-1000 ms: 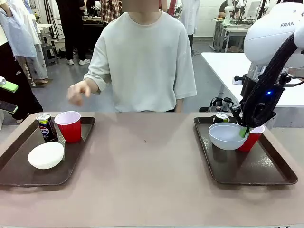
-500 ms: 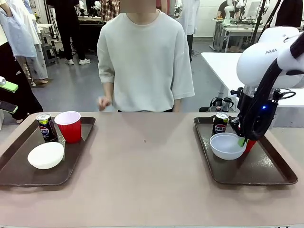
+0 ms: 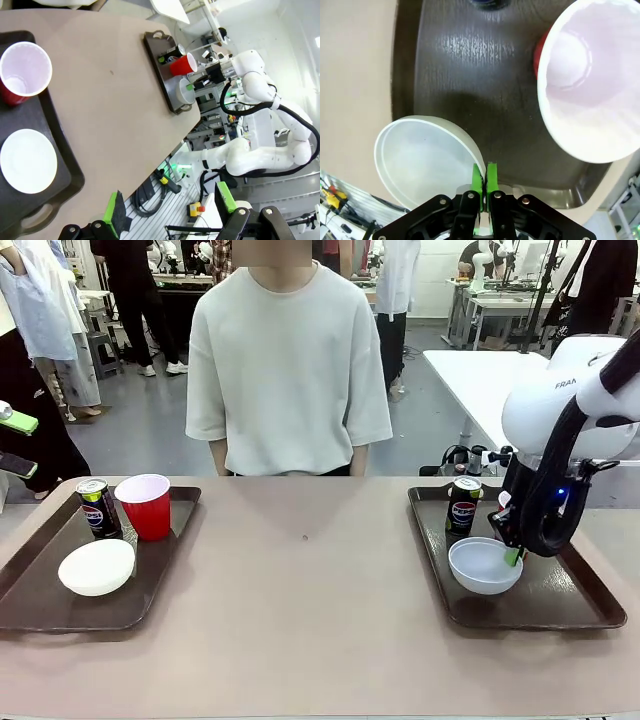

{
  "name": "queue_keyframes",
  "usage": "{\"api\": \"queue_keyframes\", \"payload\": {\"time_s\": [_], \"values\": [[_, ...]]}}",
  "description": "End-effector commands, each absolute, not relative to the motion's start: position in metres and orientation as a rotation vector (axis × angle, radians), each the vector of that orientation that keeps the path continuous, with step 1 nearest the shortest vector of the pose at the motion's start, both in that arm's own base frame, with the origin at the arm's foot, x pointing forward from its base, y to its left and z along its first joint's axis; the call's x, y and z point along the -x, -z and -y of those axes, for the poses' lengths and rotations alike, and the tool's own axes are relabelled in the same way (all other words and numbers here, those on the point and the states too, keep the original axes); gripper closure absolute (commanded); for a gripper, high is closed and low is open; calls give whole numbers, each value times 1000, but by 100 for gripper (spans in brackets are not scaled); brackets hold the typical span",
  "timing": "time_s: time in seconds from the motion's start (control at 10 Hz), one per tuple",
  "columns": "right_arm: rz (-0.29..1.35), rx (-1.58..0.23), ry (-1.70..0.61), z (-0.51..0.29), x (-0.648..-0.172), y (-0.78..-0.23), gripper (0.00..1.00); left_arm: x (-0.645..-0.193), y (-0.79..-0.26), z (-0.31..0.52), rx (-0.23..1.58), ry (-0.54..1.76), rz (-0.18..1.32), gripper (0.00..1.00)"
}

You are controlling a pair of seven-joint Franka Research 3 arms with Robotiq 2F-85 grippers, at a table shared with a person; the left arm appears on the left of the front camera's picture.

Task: Prepare tableware on both trays.
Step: Pick up a Picnic Bowl from the table and place it on a Handle tray.

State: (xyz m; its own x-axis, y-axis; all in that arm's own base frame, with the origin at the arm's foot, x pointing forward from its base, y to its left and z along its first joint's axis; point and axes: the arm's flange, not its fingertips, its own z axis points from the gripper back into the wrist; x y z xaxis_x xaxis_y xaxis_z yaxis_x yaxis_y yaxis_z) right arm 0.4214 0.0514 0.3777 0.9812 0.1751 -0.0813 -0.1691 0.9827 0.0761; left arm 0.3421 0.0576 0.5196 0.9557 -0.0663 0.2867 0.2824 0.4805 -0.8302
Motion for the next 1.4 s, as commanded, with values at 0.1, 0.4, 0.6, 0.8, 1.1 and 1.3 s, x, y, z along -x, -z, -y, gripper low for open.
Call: {"api": "queue_keyframes", "payload": {"time_s": [0.1, 0.4, 0.6, 0.8, 1.1, 1.3], "values": [[-124, -106, -165, -39, -432, -353, 96, -342, -519, -58, 1071, 231, 244, 5], [-153, -111, -155, -41, -436, -344, 92, -342, -519, -58, 1071, 231, 244, 5], [-144, -119, -152, -43, -429, -358, 72, -342, -519, -58, 1071, 231, 244, 5], [-134, -162, -138, -42, -420, -382, 52, -342, -519, -58, 1071, 231, 244, 5], [-146, -380, -208, -40, -396, -436, 16, -342, -519, -58, 1071, 231, 244, 5], [-131, -599, -282, -44, -381, -458, 0, -342, -519, -58, 1071, 231, 244, 5]]}}
